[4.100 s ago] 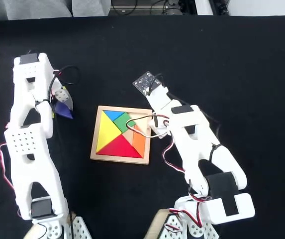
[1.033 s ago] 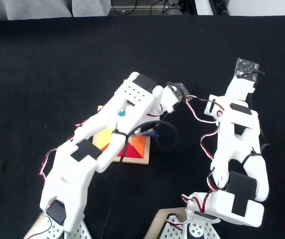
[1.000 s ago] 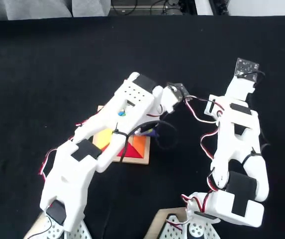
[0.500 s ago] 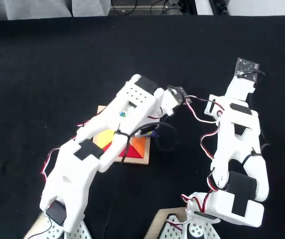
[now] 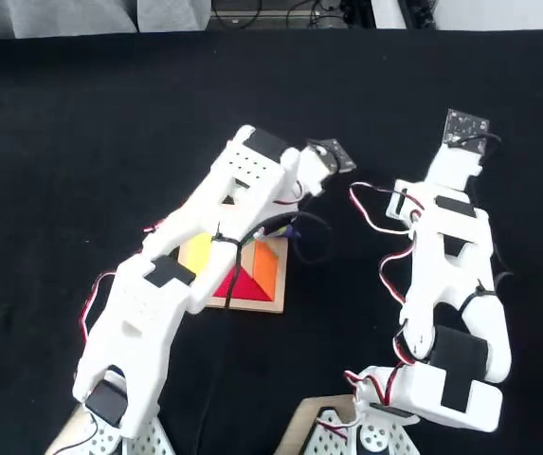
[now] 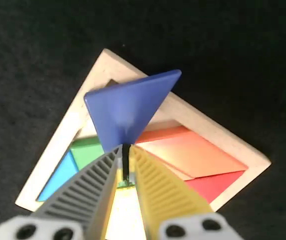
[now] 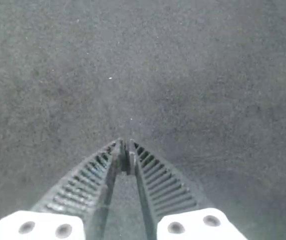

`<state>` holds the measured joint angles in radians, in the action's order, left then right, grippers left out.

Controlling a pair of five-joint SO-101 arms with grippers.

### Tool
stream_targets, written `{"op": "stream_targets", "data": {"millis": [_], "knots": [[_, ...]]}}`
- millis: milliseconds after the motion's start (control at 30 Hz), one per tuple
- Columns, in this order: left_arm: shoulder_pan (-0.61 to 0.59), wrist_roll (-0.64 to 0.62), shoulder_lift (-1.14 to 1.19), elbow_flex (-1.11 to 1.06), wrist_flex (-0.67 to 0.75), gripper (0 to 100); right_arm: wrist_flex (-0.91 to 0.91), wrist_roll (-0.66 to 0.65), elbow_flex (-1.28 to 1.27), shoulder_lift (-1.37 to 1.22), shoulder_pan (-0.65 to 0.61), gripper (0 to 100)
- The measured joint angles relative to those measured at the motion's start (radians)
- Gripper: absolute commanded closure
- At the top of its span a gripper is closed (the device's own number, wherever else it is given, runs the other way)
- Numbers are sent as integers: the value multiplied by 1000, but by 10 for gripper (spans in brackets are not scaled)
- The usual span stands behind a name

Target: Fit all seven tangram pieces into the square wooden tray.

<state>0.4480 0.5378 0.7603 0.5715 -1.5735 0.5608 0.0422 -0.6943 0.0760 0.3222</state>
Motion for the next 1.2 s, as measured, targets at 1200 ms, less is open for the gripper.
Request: {"op": "stream_targets", "data": {"millis": [1200], "knots": [[-651,-311,-919,-669,166,971,201,-287,17,77,-575,988]]}}
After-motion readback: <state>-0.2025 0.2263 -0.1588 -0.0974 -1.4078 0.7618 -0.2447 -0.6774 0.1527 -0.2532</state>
